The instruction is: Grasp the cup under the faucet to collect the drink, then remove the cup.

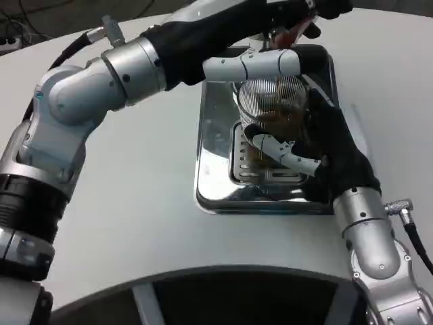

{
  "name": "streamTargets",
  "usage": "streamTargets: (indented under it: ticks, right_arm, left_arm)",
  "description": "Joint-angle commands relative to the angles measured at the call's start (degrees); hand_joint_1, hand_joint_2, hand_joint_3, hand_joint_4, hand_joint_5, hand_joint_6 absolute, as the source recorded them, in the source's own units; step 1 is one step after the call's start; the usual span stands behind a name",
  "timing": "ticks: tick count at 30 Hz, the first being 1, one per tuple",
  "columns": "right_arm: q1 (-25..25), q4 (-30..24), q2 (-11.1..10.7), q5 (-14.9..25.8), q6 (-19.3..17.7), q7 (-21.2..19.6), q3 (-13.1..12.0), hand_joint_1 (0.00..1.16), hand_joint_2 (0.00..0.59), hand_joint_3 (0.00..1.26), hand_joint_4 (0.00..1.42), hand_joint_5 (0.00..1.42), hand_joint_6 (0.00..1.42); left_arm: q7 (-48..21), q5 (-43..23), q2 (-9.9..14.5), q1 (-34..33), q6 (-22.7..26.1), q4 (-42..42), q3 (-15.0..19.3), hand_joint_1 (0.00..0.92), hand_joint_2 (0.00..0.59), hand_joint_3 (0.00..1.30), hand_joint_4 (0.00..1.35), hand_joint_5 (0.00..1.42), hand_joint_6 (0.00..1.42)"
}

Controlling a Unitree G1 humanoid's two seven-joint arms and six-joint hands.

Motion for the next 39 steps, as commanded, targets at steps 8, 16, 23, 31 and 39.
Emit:
streamTargets:
  ticks: [8,16,23,31,39]
  right_arm:
    - [1.6,2.6,4.7,-3.1,-0.6,-6.3,2.3,0.85,0.238,0.27,0.33,0.39,0.24]
    - [1.5,3.4,6.4,-4.4,-1.2,-9.8,2.9,0.86,0.242,0.33,0.40,0.47,0.31]
    - [1.5,4.8,7.1,-5.2,-2.4,-12.3,3.0,0.87,0.259,0.39,0.47,0.55,0.37]
    - [1.5,6.1,7.5,-5.8,-4.1,-14.4,3.0,0.88,0.257,0.44,0.52,0.61,0.44]
    - [1.4,6.8,7.8,-6.2,-4.9,-15.5,3.0,0.89,0.256,0.45,0.53,0.63,0.45]
  left_arm:
    - [-2.2,1.4,2.5,1.4,0.0,0.1,-0.5,0.000,0.129,0.16,0.13,0.20,0.20]
    - [-1.9,1.1,2.4,1.6,-0.8,0.3,-0.3,0.000,0.123,0.17,0.13,0.21,0.20]
    - [0.4,-1.5,1.5,2.4,-3.4,-0.5,2.8,0.000,0.112,0.16,0.13,0.22,0.21]
    - [1.2,-3.7,1.0,2.6,-4.5,-2.4,5.9,0.000,0.115,0.17,0.17,0.27,0.25]
    - [1.9,-6.9,0.6,2.1,-5.8,-4.0,9.2,0.000,0.116,0.18,0.20,0.30,0.28]
